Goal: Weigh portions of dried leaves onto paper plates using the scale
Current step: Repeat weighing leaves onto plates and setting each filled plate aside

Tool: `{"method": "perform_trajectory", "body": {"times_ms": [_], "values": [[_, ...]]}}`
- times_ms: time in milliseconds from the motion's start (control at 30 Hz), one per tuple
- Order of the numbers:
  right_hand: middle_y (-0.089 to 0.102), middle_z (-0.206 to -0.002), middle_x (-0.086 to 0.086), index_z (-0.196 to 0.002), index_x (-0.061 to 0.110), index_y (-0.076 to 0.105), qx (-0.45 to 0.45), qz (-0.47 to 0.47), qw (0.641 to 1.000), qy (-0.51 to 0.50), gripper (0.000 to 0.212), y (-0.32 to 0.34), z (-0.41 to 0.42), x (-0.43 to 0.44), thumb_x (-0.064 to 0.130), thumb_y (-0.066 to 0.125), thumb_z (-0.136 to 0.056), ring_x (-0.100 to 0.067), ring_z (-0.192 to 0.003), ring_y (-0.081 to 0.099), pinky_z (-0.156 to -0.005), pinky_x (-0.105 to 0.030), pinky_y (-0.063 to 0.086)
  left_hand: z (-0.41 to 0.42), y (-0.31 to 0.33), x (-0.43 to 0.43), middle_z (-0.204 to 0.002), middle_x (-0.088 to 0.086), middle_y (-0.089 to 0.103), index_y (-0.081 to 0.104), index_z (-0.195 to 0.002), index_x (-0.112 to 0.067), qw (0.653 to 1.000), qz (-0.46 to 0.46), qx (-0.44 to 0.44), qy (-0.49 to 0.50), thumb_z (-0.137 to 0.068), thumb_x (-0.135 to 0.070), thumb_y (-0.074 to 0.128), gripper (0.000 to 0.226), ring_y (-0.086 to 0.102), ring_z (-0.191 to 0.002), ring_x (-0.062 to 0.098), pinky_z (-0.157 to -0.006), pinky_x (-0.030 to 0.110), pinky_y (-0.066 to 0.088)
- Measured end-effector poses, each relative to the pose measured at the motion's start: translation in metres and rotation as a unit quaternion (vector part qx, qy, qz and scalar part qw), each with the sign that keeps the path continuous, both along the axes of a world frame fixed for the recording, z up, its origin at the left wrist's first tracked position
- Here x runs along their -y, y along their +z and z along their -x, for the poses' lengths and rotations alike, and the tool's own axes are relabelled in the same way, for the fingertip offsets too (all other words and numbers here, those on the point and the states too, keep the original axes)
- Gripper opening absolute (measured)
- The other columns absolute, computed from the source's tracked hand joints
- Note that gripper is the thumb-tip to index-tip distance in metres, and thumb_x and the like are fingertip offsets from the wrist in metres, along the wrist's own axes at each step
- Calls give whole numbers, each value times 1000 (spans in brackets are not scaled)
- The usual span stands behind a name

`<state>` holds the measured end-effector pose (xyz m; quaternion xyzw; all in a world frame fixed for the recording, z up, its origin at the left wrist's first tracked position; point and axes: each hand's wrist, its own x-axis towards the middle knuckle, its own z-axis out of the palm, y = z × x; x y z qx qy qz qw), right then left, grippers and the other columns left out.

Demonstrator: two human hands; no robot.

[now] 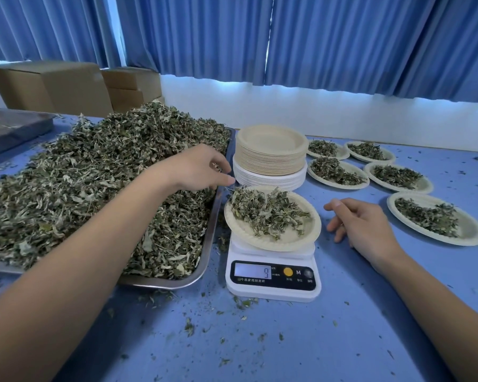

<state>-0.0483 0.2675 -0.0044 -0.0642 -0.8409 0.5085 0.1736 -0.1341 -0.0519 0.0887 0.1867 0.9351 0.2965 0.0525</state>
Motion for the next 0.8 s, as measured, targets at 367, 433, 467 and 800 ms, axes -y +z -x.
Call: {"method": "perform_trajectory", "body": {"times_ms": [367, 433, 467, 800], "values": [[65, -66, -9, -92, 27, 76, -9, 72, 992, 102, 16, 9, -8, 21, 38, 67, -98, -22, -43, 51, -38, -21, 34, -7, -12, -19, -80, -10, 63, 74, -105, -19, 998, 37, -18, -46, -88, -28, 75, 19, 58, -72, 6, -68, 26, 45], [64, -65, -8, -92, 27, 76, -10, 74, 992, 97, 16, 9, -8, 21, 38, 66, -98, -22, -42, 50, -38, -20, 35, -8, -8, -20, -67, -17, 61, 76, -94, -22, 998, -9, -61, -33, -91, -36, 72, 14, 55, -62, -2, -61, 21, 38], [65, -65, -8, -91, 26, 77, -10, 73, 993, 93, 18, 8, -8, 20, 37, 65, -99, -22, -43, 50, -38, -19, 35, -8, -5, -19, -63, -17, 63, 76, -90, -24, 996, -25, -75, -35, -91, -42, 71, 19, 56, -59, -4, -60, 20, 37], [66, -64, -6, -95, 20, 76, 3, 53, 996, 68, 21, 8, -7, 17, 35, 62, -101, -21, -45, 51, -40, -16, 37, -21, -2, -27, -78, 0, 70, 77, -95, -18, 990, 52, -45, -121, -76, -28, 87, 23, 60, -70, 13, -70, 35, 52]]}}
